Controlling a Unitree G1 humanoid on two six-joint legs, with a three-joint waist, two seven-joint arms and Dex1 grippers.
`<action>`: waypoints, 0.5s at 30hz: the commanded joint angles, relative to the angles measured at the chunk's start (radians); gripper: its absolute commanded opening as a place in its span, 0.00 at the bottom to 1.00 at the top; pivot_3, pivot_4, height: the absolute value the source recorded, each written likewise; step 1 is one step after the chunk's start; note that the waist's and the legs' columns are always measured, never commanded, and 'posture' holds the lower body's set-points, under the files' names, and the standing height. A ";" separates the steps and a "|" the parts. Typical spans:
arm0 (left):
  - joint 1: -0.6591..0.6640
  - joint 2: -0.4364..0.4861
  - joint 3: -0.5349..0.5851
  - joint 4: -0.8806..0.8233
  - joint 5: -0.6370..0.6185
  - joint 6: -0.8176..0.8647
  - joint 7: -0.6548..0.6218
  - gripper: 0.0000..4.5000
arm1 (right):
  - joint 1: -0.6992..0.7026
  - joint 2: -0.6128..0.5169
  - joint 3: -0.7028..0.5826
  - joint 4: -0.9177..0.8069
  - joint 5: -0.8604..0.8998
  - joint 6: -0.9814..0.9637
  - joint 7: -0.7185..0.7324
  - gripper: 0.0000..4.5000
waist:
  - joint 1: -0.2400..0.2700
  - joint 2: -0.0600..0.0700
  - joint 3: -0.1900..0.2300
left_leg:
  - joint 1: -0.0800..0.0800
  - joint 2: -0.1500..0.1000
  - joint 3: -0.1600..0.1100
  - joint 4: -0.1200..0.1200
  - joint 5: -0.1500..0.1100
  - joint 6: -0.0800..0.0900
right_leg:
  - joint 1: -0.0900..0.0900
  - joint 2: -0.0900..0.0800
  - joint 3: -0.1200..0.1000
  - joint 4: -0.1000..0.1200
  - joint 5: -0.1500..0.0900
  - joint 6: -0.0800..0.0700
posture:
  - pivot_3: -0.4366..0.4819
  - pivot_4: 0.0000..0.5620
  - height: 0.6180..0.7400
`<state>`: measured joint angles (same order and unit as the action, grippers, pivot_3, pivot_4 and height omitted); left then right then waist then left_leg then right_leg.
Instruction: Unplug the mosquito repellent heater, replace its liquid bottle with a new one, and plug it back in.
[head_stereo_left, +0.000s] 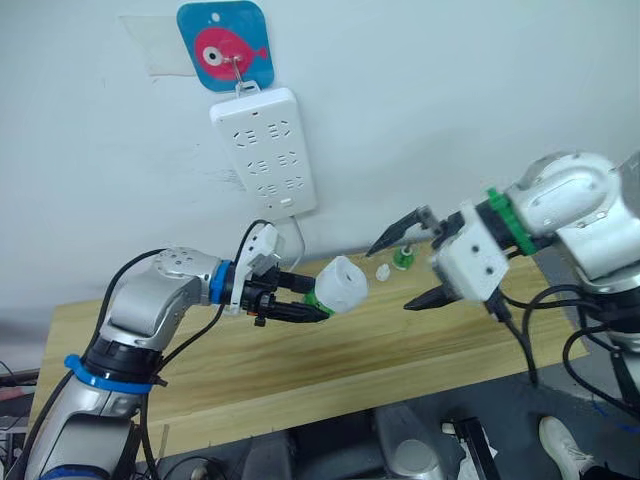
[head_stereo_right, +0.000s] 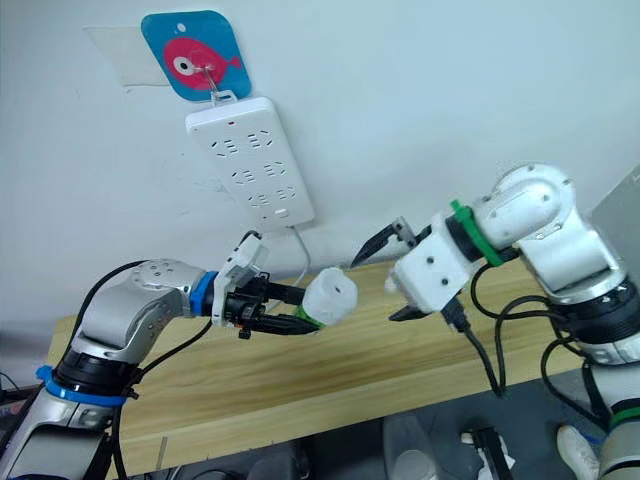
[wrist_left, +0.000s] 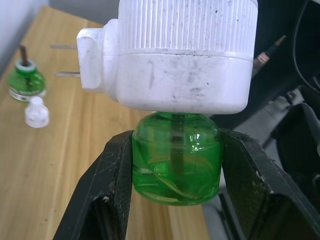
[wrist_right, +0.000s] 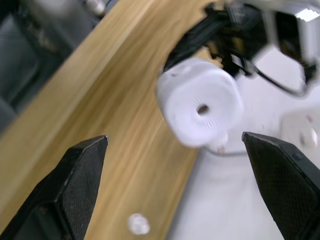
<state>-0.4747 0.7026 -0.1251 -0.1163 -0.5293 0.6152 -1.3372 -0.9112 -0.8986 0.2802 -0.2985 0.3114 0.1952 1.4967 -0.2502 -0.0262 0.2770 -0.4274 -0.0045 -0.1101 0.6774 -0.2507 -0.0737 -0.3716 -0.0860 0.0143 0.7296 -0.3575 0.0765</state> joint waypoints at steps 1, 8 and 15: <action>0.025 -0.021 0.054 -0.067 -0.033 -0.044 0.035 0.49 | 0.027 -0.040 -0.110 -0.101 0.149 0.286 -0.085 1.00 | 0.002 0.000 0.000 | 0.000 0.000 0.000 0.000 0.000 0.000 | 0.000 0.000 0.000 0.000 0.000 0.000 | 0.18 0.34 1.00; 0.075 -0.087 0.113 -0.108 -0.033 -0.125 0.138 0.49 | 0.178 0.004 -0.323 -0.261 0.459 0.804 -0.426 1.00 | 0.004 0.000 -0.001 | 0.000 0.000 0.000 0.000 0.000 0.001 | 0.001 0.000 0.000 -0.001 0.000 0.000 | 0.17 0.36 1.00; 0.126 -0.138 0.133 -0.150 -0.022 -0.201 0.226 0.49 | 0.349 0.199 -0.542 -0.389 0.763 1.059 -0.864 1.00 | 0.006 -0.001 -0.001 | -0.001 0.000 0.001 0.000 -0.002 0.004 | 0.001 0.000 0.001 -0.001 0.000 0.000 | 0.16 0.39 1.00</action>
<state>-0.3504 0.5691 -0.0173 -0.2229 -0.5451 0.4474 -1.1277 -0.5633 -0.7147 -0.1963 -0.6383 0.9951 1.2264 0.7240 -0.2445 -0.0267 0.2759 -0.4283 -0.0045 -0.1095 0.6769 -0.2531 -0.0695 -0.3705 -0.0861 0.0146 0.7285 -0.3573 0.0768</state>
